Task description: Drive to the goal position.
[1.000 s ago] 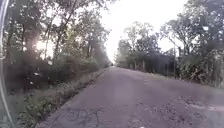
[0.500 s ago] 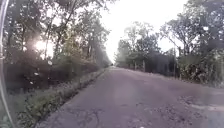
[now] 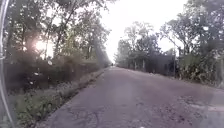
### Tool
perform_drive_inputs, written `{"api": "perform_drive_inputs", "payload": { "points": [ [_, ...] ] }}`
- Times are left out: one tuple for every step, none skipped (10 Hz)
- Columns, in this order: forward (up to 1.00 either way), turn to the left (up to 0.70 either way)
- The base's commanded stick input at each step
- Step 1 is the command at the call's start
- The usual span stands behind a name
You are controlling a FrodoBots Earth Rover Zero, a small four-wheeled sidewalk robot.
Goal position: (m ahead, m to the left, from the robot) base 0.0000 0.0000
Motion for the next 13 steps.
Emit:
{"api": "perform_drive_inputs", "payload": {
  "points": [
    [0.1,0.01],
    [0.1,0.01],
    [0.1,0.01],
    [0.1,0.01],
    [0.1,0.01],
    [0.1,0.01],
    [0.1,0.01],
    [0.1,0.01],
    [0.1,0.01],
    [0.1,0.01],
    [0.1,0.01],
    [0.1,0.01],
    [0.1,0.01]
  ]
}}
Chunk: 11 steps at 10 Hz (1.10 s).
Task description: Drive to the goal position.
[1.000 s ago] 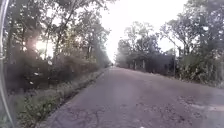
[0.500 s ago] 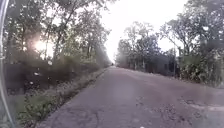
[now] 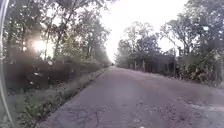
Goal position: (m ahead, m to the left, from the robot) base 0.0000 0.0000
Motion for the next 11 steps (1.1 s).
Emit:
{"api": "perform_drive_inputs", "payload": {
  "points": [
    [0.1,0.01],
    [0.1,0.01],
    [0.1,0.01],
    [0.1,0.01],
    [0.1,0.01],
    [0.1,0.01],
    [0.1,0.01],
    [0.1,0.01],
    [0.1,0.01],
    [0.1,0.01],
    [0.1,0.01]
  ]
}}
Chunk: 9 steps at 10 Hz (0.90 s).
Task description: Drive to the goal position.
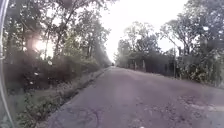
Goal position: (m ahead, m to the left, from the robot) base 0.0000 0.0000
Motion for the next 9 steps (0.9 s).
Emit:
{"api": "perform_drive_inputs", "payload": {
  "points": [
    [0.1,0.01],
    [0.1,0.01],
    [0.1,0.01],
    [0.1,0.01],
    [0.1,0.01],
    [0.1,0.01],
    [0.1,0.01],
    [0.1,0.01],
    [0.1,0.01]
  ]
}}
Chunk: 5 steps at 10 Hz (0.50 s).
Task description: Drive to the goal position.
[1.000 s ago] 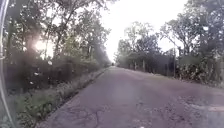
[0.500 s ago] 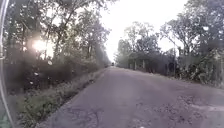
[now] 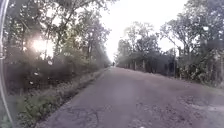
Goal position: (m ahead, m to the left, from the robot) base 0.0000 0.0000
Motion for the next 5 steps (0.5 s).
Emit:
{"api": "perform_drive_inputs", "payload": {
  "points": [
    [0.1,0.01],
    [0.1,0.01],
    [0.1,0.01],
    [0.1,0.01],
    [0.1,0.01]
  ]
}}
